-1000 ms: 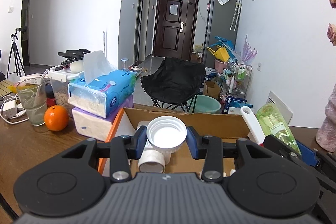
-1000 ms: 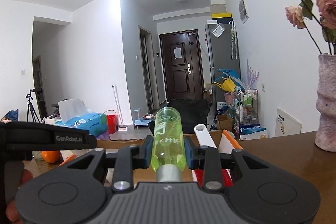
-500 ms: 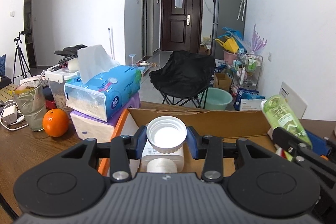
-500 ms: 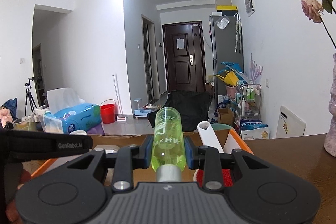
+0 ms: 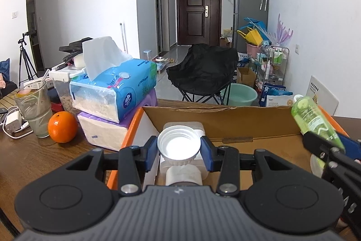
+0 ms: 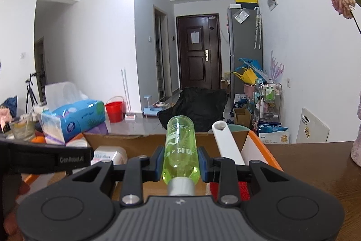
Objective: Organize rigid objects
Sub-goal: 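Open both tools to release the cap and green bottle in the box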
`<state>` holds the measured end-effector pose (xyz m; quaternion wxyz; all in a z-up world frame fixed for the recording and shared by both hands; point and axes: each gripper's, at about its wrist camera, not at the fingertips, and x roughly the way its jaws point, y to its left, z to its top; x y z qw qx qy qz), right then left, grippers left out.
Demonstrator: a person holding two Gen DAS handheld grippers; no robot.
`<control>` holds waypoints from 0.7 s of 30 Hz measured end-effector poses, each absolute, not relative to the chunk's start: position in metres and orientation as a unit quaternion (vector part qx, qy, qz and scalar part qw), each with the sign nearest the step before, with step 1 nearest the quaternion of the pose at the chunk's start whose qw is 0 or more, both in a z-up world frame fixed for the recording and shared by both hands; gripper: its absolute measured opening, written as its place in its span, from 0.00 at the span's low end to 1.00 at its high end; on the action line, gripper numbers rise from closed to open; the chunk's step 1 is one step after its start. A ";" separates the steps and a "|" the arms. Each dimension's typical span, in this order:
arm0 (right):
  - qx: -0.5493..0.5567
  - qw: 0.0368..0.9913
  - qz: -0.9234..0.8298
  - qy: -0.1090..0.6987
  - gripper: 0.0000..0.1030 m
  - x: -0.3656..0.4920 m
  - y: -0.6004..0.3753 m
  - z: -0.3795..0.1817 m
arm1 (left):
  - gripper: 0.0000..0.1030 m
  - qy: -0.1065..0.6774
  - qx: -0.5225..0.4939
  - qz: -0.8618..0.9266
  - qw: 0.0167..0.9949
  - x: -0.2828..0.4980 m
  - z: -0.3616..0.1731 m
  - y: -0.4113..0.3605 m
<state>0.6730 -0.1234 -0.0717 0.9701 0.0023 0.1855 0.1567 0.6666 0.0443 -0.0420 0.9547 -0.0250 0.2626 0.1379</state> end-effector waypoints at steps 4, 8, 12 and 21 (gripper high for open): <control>-0.005 0.971 0.145 0.191 0.32 0.672 -0.123 -0.073 | 0.80 0.254 -0.024 0.140 0.957 0.663 -0.041 0.043; -0.014 0.975 0.131 0.178 0.80 0.666 -0.128 -0.071 | 0.98 0.239 -0.021 0.144 0.960 0.658 -0.037 0.040; -0.010 0.979 0.115 0.166 1.00 0.664 -0.134 -0.070 | 1.00 0.234 -0.017 0.156 0.960 0.657 -0.036 0.040; -0.004 0.980 0.107 0.168 1.00 0.665 -0.143 -0.069 | 1.00 0.239 -0.021 0.161 0.957 0.659 -0.037 0.043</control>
